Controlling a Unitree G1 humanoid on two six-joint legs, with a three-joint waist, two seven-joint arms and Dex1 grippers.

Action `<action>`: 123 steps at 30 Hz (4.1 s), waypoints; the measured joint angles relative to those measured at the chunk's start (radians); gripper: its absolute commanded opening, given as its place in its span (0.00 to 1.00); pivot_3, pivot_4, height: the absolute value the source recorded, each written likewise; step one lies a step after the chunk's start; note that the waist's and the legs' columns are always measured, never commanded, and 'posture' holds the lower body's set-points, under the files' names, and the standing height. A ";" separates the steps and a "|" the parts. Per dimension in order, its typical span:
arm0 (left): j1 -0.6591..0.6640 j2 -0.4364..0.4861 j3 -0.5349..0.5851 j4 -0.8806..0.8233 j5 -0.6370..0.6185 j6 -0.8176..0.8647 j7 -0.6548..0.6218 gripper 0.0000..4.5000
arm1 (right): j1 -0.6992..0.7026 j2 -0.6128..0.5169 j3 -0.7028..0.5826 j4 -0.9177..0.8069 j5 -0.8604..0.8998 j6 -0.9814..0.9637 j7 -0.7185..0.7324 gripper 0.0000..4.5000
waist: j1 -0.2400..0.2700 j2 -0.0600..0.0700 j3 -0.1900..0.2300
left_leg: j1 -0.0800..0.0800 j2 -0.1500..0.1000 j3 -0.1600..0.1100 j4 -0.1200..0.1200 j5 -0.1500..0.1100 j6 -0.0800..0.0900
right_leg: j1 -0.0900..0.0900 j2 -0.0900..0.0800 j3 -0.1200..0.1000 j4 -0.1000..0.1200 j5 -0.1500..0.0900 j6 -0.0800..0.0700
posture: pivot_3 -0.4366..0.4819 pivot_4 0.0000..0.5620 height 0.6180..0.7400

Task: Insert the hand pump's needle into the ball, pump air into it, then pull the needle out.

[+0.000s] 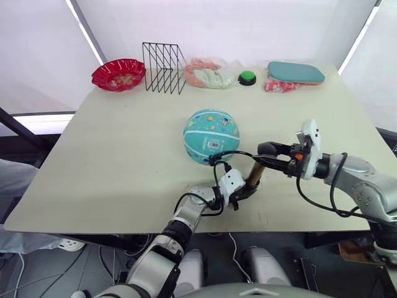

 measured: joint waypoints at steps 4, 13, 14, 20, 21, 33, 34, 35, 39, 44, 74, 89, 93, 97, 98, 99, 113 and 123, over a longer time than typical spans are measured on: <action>-0.007 -0.003 -0.001 -0.005 -0.010 -0.008 -0.014 0.23 | -0.047 -0.064 -0.078 -0.041 0.116 0.123 -0.022 0.45 | 0.005 0.001 0.008 | -0.009 -0.003 0.001 0.002 0.000 0.000 | -0.008 -0.003 0.001 0.000 0.001 0.001 | 0.48 0.27 1.00; -0.011 -0.012 -0.004 -0.006 -0.020 -0.015 -0.020 0.23 | -0.235 -0.219 -0.273 -0.085 0.399 0.312 -0.102 0.45 | 0.017 0.001 0.015 | -0.017 -0.003 -0.001 0.006 0.000 0.000 | -0.013 -0.003 -0.001 0.001 0.002 0.003 | 0.48 0.27 1.00; -0.011 -0.012 -0.004 -0.006 -0.020 -0.016 -0.020 0.23 | -0.255 -0.237 -0.288 -0.080 0.430 0.329 -0.114 0.45 | 0.018 0.001 0.015 | -0.017 -0.003 -0.001 0.006 0.000 0.000 | -0.013 -0.003 -0.001 0.001 0.002 0.002 | 0.48 0.27 1.00; -0.011 -0.013 -0.005 -0.004 -0.019 -0.018 -0.020 0.23 | -0.271 -0.266 -0.312 -0.054 0.466 0.335 -0.126 0.45 | 0.021 0.000 0.016 | -0.017 -0.003 -0.001 0.006 0.000 0.000 | -0.014 -0.002 0.000 0.001 0.002 0.002 | 0.48 0.27 1.00; -0.011 -0.013 -0.005 -0.004 -0.019 -0.018 -0.020 0.23 | -0.266 -0.263 -0.312 -0.054 0.462 0.328 -0.124 0.45 | 0.022 0.000 0.015 | -0.017 -0.003 -0.001 0.006 0.000 0.000 | -0.013 -0.002 0.000 0.001 0.002 0.002 | 0.48 0.27 1.00; 0.008 0.006 -0.001 -0.015 0.002 -0.005 -0.006 0.23 | -0.075 -0.103 -0.117 -0.064 0.211 0.107 -0.031 0.45 | -0.004 0.000 0.005 | -0.004 0.000 0.002 0.003 0.000 0.000 | -0.006 0.000 0.003 0.003 0.001 0.002 | 0.48 0.27 1.00; 0.011 0.006 -0.001 -0.017 0.002 -0.004 -0.006 0.23 | -0.062 -0.086 -0.088 -0.063 0.180 0.084 -0.025 0.45 | -0.003 0.001 0.005 | -0.004 0.000 0.002 0.003 0.000 0.000 | -0.005 0.000 0.003 0.003 0.001 0.002 | 0.48 0.27 1.00; 0.012 0.006 -0.002 -0.018 0.002 -0.003 -0.006 0.23 | -0.052 -0.072 -0.062 -0.059 0.151 0.064 -0.019 0.45 | -0.004 0.001 0.004 | -0.003 0.000 0.003 0.002 0.000 0.000 | -0.005 0.000 0.003 0.003 0.001 0.001 | 0.48 0.27 1.00; 0.015 0.009 -0.002 -0.020 0.002 0.004 -0.007 0.23 | -0.023 -0.017 0.022 -0.008 0.039 -0.024 0.009 0.45 | -0.004 -0.001 -0.001 | -0.001 0.000 0.003 0.000 0.000 0.000 | -0.004 0.001 0.003 0.002 0.000 0.001 | 0.48 0.27 1.00; 0.013 0.009 -0.001 -0.015 0.002 0.018 -0.006 0.23 | 0.003 0.049 0.089 0.064 -0.064 -0.118 0.041 0.45 | -0.006 0.000 -0.005 | 0.003 0.001 0.003 -0.001 0.000 0.000 | 0.000 0.002 0.003 0.002 0.000 0.000 | 0.48 0.27 1.00; -0.006 -0.006 -0.005 0.003 -0.012 -0.024 -0.020 0.23 | -0.140 -0.188 -0.271 -0.087 0.394 0.255 -0.095 0.45 | 0.021 -0.003 0.010 | -0.011 -0.002 0.000 0.004 0.000 0.000 | -0.009 -0.001 0.000 0.002 0.001 0.001 | 0.48 0.27 1.00; 0.020 0.011 -0.001 -0.017 0.002 0.010 -0.009 0.23 | 0.010 0.039 0.092 0.048 -0.066 -0.114 0.044 0.45 | -0.006 0.003 -0.004 | 0.003 0.002 0.002 -0.003 0.000 0.000 | 0.001 0.003 0.003 0.001 -0.001 0.000 | 0.48 0.27 1.00; 0.019 0.011 0.001 -0.017 0.002 0.013 -0.007 0.23 | 0.002 0.037 0.078 0.039 -0.071 -0.102 0.049 0.45 | -0.006 0.001 -0.005 | 0.004 0.002 0.001 -0.003 0.000 0.000 | 0.001 0.003 0.002 0.001 -0.001 0.000 | 0.48 0.27 1.00; 0.014 0.009 0.000 -0.020 0.001 0.009 -0.012 0.23 | 0.001 -0.026 0.017 -0.017 -0.018 -0.001 0.046 0.45 | -0.001 0.002 -0.003 | 0.001 0.001 0.001 -0.002 0.000 0.000 | 0.000 0.001 0.001 0.000 -0.001 0.000 | 0.48 0.27 1.00; 0.014 0.007 -0.001 -0.022 0.001 0.005 -0.013 0.23 | -0.003 -0.051 -0.004 -0.031 0.015 0.046 0.040 0.45 | 0.001 0.002 -0.001 | -0.001 0.000 0.001 -0.002 0.000 0.000 | -0.002 0.000 0.001 0.000 -0.001 0.000 | 0.48 0.27 1.00; 0.013 0.006 -0.001 -0.025 -0.001 0.000 -0.015 0.23 | -0.017 -0.075 -0.033 -0.044 0.059 0.096 0.032 0.45 | 0.002 0.002 0.003 | -0.003 -0.001 0.001 -0.002 0.000 0.000 | -0.004 -0.001 0.001 0.000 0.000 0.000 | 0.48 0.27 1.00; 0.007 -0.006 -0.003 -0.025 -0.028 -0.019 -0.030 0.23 | -0.321 -0.281 -0.301 -0.043 0.497 0.395 -0.111 0.45 | 0.020 0.000 0.014 | -0.016 -0.003 -0.001 0.003 0.000 0.000 | -0.014 -0.003 0.000 0.001 0.001 0.001 | 0.48 0.27 1.00; 0.013 0.011 -0.003 -0.020 -0.004 0.001 -0.017 0.23 | -0.111 -0.159 -0.177 -0.070 0.277 0.144 -0.012 0.45 | -0.001 -0.003 0.005 | 0.000 -0.001 0.001 0.001 0.000 0.000 | -0.001 -0.001 0.001 0.001 0.000 0.001 | 0.48 0.27 1.00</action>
